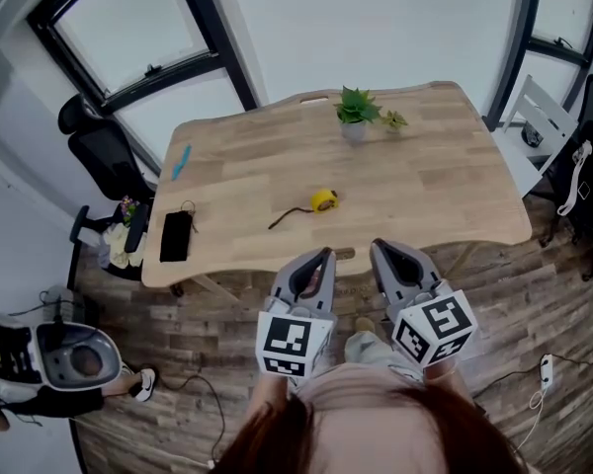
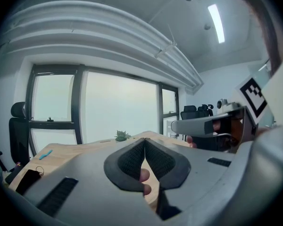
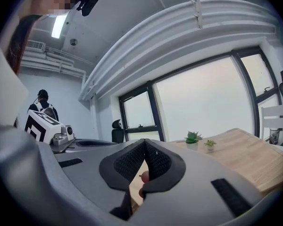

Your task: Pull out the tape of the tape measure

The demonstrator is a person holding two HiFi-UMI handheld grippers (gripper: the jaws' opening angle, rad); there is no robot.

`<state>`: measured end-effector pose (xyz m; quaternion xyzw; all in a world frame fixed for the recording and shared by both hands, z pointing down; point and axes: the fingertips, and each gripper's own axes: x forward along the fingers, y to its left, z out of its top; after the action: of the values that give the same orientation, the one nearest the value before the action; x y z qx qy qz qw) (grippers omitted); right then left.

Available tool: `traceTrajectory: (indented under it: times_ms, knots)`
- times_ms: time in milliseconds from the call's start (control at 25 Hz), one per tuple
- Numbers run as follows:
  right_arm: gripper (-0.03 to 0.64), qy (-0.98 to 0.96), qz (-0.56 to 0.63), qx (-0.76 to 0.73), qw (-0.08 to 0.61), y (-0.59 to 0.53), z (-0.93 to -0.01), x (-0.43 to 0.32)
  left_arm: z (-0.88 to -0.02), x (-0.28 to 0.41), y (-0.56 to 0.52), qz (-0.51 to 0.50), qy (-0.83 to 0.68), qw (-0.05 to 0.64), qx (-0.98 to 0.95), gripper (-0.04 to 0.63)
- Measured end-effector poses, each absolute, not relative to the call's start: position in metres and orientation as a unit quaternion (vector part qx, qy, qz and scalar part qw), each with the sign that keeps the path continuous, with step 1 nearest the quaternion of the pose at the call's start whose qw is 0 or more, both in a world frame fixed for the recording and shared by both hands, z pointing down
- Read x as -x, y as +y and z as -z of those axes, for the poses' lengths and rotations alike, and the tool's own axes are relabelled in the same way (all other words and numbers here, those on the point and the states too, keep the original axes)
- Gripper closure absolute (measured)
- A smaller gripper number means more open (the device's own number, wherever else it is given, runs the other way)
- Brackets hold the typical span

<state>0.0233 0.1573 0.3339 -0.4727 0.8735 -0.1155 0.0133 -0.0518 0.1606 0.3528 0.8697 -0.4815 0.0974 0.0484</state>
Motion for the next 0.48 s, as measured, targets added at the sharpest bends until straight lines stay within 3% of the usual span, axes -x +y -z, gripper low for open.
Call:
traceTrajectory:
  times_ms: [400, 480]
  knots:
    - [0.617, 0.889, 0.12, 0.442, -0.003, 0.092, -0.342, -0.034, -0.375, 0.045, 0.101, -0.121, -0.479, 0.066, -0.867, 0.589]
    - [0.617, 0.893, 0.119, 0.435, -0.007, 0.082, -0.343, -0.034, -0.379, 0.045, 0.09, -0.124, -0.48, 0.072, -0.866, 0.553]
